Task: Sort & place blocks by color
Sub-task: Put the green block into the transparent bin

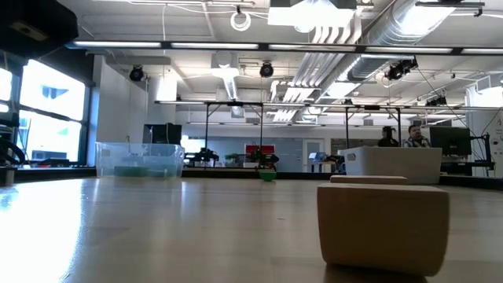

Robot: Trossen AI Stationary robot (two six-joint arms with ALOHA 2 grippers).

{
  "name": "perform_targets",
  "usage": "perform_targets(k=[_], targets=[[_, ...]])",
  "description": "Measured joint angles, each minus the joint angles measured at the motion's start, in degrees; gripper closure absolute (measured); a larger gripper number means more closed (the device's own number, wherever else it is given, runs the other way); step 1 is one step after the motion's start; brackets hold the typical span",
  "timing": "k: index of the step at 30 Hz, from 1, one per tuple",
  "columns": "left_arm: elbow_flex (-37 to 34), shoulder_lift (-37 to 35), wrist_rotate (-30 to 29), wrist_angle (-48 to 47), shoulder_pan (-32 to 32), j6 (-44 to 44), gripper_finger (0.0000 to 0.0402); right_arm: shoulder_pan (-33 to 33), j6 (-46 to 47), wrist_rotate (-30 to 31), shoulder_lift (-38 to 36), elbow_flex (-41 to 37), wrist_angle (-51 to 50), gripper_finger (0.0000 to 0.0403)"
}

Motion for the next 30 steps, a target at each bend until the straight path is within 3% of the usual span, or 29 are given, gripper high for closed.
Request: perform_targets(k=[10, 30], targets=[[0.02, 4.46, 0.62, 0.2, -0.04, 0.55, 0.0231, -0.02, -0.02, 11.17, 0.0, 8.43, -2.2, 0.0192], [0.02, 10.2, 1.55, 0.68, 0.04, 0.28, 0.0233, -0.02, -0.02, 11.91, 0.0, 9.01, -2.98, 0.0192]])
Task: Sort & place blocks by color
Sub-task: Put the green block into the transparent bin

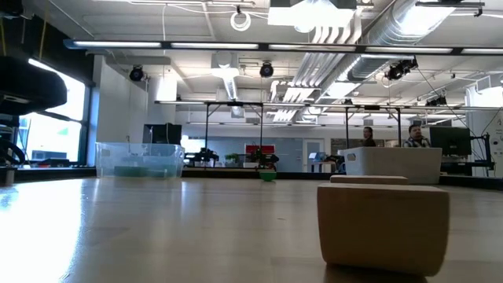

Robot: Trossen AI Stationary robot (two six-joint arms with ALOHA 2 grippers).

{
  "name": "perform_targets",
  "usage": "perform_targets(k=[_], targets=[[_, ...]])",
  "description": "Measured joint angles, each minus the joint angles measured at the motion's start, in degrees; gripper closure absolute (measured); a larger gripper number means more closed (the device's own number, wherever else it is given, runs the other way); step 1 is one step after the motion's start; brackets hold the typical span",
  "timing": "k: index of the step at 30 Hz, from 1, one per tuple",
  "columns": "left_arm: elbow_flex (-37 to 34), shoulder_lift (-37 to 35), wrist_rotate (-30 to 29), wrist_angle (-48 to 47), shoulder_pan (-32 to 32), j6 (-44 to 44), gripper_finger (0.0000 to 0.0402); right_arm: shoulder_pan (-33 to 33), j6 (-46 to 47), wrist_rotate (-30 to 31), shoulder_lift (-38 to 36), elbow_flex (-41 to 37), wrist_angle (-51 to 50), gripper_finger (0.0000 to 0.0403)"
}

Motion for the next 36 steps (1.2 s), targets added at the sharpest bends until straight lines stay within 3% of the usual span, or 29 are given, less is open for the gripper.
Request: perform_targets(k=[9, 17, 24, 36], targets=[[0.06, -0.11, -0.68, 0.04, 0.0, -0.74, 0.0302, 0.0, 0.0, 0.39, 0.0, 0.0, 0.08, 0.0192], [0.04, -0.55, -0.63, -0.61, 2.05, 0.07, 0.0302, -0.02, 0.15, 1.42, 0.0, 0.0, 1.29, 0.0192], [0.02, -4.0, -1.39, -2.73, 7.24, 5.19, 0.0302, -0.02, 0.2, 3.14, 0.0, 0.0, 1.91, 0.0192], [0.02, -14.57, -10.72, -13.2, 21.75, 18.74, 0.0302, -0.64, 0.2, 8.52, 0.02, -0.02, 3.45, 0.0192]])
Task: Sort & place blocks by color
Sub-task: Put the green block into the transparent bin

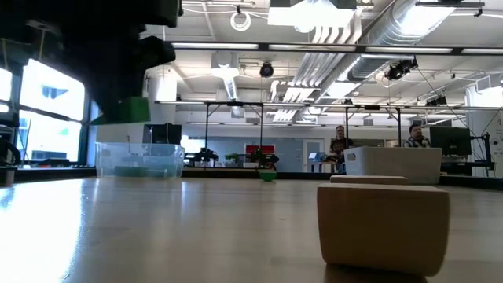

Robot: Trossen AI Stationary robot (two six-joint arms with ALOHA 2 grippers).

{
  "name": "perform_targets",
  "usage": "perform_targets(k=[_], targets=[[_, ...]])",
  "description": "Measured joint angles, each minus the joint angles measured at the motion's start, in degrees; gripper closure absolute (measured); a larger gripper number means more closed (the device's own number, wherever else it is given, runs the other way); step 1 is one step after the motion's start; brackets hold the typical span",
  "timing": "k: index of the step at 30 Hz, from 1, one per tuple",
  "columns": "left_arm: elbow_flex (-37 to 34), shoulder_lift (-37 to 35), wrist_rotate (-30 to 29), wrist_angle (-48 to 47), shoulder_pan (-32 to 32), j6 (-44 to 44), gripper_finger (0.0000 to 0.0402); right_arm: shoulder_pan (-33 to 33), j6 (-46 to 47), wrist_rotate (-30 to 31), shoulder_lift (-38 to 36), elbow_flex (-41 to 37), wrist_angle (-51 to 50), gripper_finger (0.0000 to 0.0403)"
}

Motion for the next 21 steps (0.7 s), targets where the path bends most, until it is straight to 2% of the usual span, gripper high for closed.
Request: perform_targets(k=[10, 21], targets=[[-0.01, -10.68, -2.18, -1.35, 18.38, 10.75, 0.0302, -2.71, -4.44, -0.04, 0.0, 0.0, 4.83, 0.0192], [0.0, -14.53, -0.45, -0.18, 44.37, 19.18, 0.0302, -7.13, -6.67, -0.15, 0.02, 0.0, 8.75, 0.0192]])
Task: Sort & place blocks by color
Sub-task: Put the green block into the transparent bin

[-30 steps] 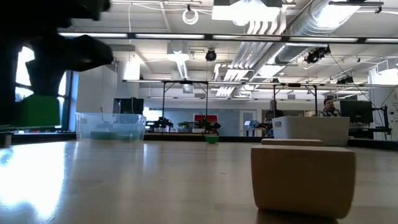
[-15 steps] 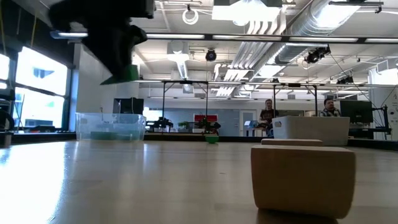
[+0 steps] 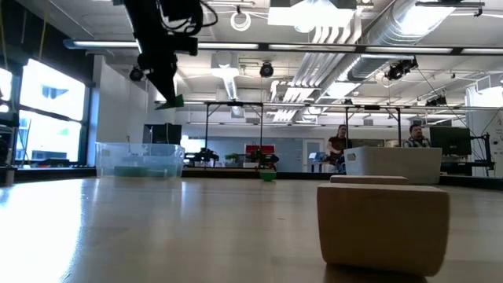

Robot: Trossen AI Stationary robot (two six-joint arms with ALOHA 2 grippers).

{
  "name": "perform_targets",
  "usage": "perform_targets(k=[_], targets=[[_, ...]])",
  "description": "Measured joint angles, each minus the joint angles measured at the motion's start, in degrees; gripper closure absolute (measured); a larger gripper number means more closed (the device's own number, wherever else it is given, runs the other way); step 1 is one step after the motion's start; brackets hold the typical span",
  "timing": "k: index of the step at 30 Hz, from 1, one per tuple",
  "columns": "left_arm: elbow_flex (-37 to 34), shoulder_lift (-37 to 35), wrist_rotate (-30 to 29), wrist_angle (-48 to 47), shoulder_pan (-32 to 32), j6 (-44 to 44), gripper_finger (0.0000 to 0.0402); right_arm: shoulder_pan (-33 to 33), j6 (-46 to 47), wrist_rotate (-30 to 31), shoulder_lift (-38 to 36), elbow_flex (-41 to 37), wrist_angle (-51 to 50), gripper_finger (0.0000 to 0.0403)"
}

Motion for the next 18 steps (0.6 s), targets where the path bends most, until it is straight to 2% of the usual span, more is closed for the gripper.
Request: perform_targets(k=[11, 18], targets=[[0.0, 1.95, 10.25, 2.12, 20.0, 3.89, 0.0302, -4.31, -1.31, -0.03, 0.0, 0.0, 0.0, 0.0192], [0.0, 5.81, 10.6, 2.14, 27.26, 3.13, 0.0302, -6.9, -1.51, -0.06, 0.0, 0.0, 0.0, 0.0192]])
